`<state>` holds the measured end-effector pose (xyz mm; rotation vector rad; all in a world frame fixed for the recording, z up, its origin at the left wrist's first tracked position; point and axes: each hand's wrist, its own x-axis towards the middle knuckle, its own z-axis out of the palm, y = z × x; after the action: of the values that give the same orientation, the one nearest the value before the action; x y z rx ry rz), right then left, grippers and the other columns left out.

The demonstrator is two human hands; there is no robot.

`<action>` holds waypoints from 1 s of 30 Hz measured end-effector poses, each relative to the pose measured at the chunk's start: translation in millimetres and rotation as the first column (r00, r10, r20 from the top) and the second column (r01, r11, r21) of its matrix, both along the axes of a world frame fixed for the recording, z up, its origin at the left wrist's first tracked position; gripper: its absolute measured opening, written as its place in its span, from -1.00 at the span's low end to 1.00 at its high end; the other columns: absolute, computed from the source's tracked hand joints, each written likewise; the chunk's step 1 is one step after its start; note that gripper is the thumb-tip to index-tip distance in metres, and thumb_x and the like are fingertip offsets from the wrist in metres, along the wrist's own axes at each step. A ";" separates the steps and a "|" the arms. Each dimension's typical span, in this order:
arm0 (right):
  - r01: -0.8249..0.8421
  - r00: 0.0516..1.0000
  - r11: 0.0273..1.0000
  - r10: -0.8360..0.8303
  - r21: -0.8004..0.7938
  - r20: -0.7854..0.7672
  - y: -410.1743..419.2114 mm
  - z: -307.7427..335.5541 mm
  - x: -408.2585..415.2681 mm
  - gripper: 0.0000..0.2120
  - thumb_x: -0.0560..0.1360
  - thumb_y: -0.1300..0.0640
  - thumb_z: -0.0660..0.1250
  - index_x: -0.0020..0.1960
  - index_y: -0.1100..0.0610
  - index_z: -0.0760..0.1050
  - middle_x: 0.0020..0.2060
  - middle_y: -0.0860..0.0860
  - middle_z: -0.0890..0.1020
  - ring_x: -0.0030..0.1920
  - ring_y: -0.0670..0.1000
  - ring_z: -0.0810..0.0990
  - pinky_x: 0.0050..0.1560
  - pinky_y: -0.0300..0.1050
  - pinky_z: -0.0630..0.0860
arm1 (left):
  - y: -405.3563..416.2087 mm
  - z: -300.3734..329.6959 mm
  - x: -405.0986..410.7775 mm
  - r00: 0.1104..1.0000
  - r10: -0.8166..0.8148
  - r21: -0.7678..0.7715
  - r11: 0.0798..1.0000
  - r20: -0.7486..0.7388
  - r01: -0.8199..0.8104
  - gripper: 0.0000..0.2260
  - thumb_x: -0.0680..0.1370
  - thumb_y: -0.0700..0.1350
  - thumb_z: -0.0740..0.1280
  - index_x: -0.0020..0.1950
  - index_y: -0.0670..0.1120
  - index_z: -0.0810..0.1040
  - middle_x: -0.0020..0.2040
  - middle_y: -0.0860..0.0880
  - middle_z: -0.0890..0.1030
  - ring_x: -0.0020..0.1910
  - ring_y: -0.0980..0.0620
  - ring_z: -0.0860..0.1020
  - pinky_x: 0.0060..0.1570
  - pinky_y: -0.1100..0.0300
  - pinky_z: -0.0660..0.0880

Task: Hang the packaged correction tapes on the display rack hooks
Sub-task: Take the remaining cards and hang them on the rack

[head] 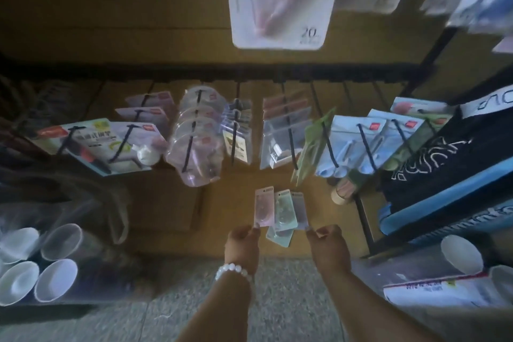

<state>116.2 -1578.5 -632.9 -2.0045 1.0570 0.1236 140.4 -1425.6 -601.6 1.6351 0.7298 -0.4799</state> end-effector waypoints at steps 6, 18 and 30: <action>-0.032 0.999 0.998 0.034 0.051 -0.042 -1.7 -78.8 33.4 -0.60 0.45 -0.06 0.35 0.14 0.19 0.43 0.13 0.14 0.60 0.09 0.19 0.58 -0.15 -0.16 0.35 | 0.2 -87.9 25.6 0.999 -0.018 -0.076 0.997 -0.049 0.015 -0.86 0.59 -0.08 0.32 -0.17 -0.03 0.50 -0.24 -0.04 0.54 -0.09 -0.11 0.52 0.14 -0.06 0.50; -0.128 0.988 0.984 0.115 -0.121 -0.107 -8.8 -175.2 87.4 -0.55 0.47 -0.10 0.30 0.16 0.23 0.46 0.10 0.14 0.61 0.10 0.16 0.60 -0.16 -0.19 0.37 | -10.8 -173.5 75.5 0.932 -0.362 0.129 0.924 -0.021 0.361 -0.57 0.66 -0.22 0.11 0.54 -0.16 0.21 0.50 -0.20 0.33 0.47 -0.08 0.34 0.38 0.21 0.24; -0.215 0.976 0.953 0.201 -0.213 -0.084 10.6 -204.0 126.4 -0.54 0.40 -0.15 0.30 0.11 0.18 0.51 -0.01 0.13 0.65 0.01 0.16 0.64 -0.10 -0.08 0.56 | -20.0 -216.3 109.2 0.935 -0.348 -0.002 0.937 0.072 0.349 -0.54 0.69 0.01 0.00 0.42 -0.27 0.39 0.43 -0.18 0.43 0.41 -0.13 0.40 0.25 0.24 0.32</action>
<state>242.5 -1568.0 -836.9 -2.3260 0.9280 0.1875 249.7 -1445.6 -817.9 1.7659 0.3803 -0.6752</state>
